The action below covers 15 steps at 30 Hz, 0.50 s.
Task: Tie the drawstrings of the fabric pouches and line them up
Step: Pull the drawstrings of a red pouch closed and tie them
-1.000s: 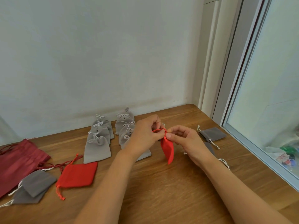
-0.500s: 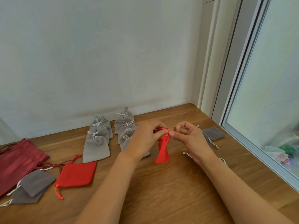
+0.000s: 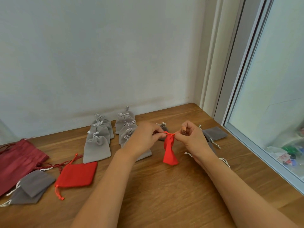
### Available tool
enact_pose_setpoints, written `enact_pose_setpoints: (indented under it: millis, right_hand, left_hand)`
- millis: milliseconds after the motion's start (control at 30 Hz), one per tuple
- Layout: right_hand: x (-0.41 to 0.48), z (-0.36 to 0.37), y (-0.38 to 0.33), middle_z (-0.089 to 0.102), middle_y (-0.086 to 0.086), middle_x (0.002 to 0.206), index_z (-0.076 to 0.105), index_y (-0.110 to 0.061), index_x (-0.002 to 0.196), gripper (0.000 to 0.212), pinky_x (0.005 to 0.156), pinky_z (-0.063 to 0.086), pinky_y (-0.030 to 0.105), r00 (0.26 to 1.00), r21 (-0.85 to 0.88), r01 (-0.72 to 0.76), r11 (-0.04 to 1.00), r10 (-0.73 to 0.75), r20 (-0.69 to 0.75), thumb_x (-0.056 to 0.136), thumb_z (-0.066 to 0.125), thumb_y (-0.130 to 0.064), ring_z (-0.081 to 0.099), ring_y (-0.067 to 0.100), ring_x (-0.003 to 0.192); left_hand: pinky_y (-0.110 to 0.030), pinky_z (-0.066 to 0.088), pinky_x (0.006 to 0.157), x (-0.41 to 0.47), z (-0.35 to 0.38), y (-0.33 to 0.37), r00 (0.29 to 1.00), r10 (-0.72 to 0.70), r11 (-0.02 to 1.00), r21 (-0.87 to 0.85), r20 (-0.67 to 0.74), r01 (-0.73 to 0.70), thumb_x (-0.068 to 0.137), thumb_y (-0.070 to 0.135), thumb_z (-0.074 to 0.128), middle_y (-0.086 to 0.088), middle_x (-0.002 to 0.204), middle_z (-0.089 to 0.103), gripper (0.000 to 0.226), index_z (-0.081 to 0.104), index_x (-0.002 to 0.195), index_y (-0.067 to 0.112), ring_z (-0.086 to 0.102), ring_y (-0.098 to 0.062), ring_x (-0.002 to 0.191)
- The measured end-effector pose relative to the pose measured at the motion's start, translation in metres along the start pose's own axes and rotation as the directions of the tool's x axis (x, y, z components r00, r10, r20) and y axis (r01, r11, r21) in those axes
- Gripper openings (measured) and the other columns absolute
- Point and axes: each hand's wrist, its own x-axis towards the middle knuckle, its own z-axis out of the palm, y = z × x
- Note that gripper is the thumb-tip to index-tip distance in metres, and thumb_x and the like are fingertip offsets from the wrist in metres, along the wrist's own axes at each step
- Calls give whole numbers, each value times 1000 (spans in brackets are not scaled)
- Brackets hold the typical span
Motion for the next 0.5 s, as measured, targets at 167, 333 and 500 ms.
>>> enact_pose_setpoints:
  millis: [167, 333, 500]
  right_hand:
    - [-2, -3, -3, 42, 5, 63, 34, -18, 70, 39, 61, 31, 28, 999, -111, -10, 994, 14, 36, 76, 59, 11, 37, 17, 63]
    - [-4, -3, -6, 48, 10, 71, 41, -16, 72, 31, 63, 42, 33, 994, -290, 87, 953, -65, 84, 77, 63, 5, 45, 20, 66]
    - [-7, -2, -7, 47, -5, 68, 48, -15, 74, 26, 58, 39, 17, 980, -380, 196, 904, -193, 46, 77, 65, 4, 41, 4, 62]
  left_hand:
    - [-7, 36, 61, -3, -7, 8, 997, 23, 998, 61, 67, -27, 89, 14, 66, 19, 71, 58, 6, 71, 85, 12, 51, 13, 63]
    - [-10, 43, 60, -4, -13, 9, 988, -11, 1000, 9, 156, 9, 89, 18, 67, 11, 69, 62, 9, 68, 80, 21, 54, 6, 59]
    - [-10, 41, 59, -6, -9, 10, 988, -68, 989, -121, 139, 85, 90, 21, 65, 14, 62, 59, 9, 68, 82, 21, 52, 5, 56]
